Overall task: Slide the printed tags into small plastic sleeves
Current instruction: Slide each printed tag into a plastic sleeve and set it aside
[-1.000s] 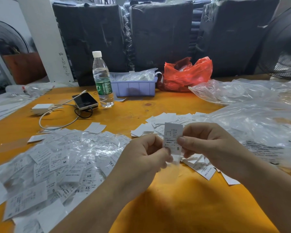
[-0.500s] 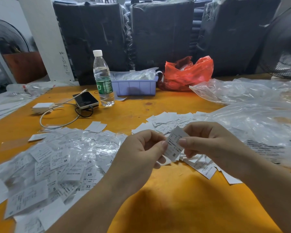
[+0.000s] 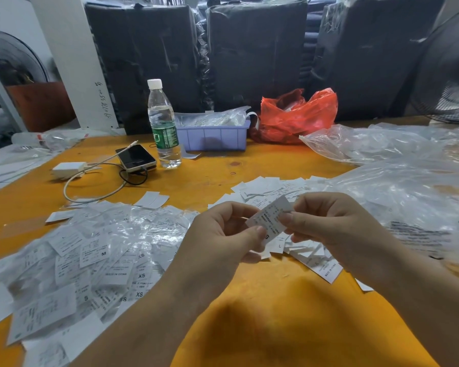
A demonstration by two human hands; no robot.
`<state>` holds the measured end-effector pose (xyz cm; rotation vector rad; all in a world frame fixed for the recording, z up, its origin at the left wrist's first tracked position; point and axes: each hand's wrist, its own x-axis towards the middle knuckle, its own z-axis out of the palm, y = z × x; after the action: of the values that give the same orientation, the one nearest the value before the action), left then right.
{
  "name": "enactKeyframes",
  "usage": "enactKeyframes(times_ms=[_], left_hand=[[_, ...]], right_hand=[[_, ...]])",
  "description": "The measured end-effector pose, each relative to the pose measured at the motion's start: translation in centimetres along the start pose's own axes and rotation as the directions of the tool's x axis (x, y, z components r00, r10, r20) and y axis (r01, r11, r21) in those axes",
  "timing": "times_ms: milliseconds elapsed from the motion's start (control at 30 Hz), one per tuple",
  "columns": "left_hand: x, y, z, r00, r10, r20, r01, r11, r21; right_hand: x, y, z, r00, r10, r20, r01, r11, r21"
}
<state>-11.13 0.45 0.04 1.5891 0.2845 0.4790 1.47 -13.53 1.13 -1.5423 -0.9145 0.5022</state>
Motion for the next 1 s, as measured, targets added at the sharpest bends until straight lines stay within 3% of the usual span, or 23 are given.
enactKeyframes(times_ms=[300, 567, 767, 1000], left_hand=[[0.25, -0.09, 0.02, 0.996, -0.079, -0.029, 0.076, 0.994, -0.081], [0.18, -0.07, 0.16, 0.996, -0.085, -0.001, 0.085, 0.996, -0.016], [0.18, -0.09, -0.07, 0.996, -0.078, 0.046, 0.078, 0.997, 0.011], [0.24, -0.62, -0.02, 0.998, -0.044, 0.043, 0.041, 0.997, 0.068]], right_hand=[[-0.09, -0.17, 0.23, 1.000, -0.009, -0.025, 0.009, 1.000, 0.023], [0.08, 0.28, -0.20, 0.975, 0.097, 0.198, -0.086, 0.994, -0.064], [0.17, 0.40, -0.14, 0.998, -0.031, 0.051, 0.040, 0.979, -0.201], [-0.22, 0.24, 0.23, 0.994, -0.083, 0.067, 0.097, 0.963, -0.253]])
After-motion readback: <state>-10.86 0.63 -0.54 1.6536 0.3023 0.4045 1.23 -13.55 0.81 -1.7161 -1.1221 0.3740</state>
